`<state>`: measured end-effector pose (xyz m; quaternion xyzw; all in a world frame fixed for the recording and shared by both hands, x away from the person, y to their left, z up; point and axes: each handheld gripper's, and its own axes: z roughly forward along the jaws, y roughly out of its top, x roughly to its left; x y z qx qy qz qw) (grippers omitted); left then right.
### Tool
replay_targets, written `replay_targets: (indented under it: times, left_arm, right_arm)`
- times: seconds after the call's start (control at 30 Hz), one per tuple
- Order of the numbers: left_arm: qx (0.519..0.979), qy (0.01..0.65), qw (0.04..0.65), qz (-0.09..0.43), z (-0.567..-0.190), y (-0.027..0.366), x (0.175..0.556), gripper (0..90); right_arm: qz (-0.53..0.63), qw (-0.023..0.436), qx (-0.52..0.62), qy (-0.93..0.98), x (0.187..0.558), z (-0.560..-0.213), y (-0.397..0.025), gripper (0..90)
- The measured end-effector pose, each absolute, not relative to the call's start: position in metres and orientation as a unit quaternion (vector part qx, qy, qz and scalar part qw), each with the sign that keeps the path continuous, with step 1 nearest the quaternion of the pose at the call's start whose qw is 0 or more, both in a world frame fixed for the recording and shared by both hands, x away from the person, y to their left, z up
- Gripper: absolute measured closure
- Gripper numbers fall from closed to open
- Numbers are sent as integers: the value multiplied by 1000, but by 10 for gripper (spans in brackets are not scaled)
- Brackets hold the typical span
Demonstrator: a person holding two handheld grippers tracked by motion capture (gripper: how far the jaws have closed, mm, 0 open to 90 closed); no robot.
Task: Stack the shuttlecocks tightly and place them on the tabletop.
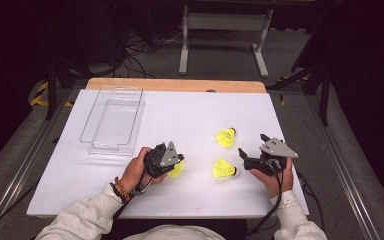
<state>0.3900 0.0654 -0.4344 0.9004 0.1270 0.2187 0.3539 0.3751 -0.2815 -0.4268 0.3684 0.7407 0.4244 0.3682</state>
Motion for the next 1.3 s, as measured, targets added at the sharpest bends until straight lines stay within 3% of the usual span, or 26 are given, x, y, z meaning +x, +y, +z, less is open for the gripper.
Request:
replay_targets:
  times: [0.47,0.67,0.97,1.3]
  left_arm:
    - [891,171,373,198,-399,96,420,892]
    - [901,163,345,208,-386,101,441,891]
    - [931,139,273,200,-396,87,477,890]
    - [940,126,254,190,-399,69,498,889]
  right_arm:
    - [428,358,372,742,376,-429,-283,111]
    - [429,355,373,742,377,-429,-283,111]
    - [427,352,374,744,379,-431,-282,111]
    - [429,348,374,745,380,-431,-283,111]
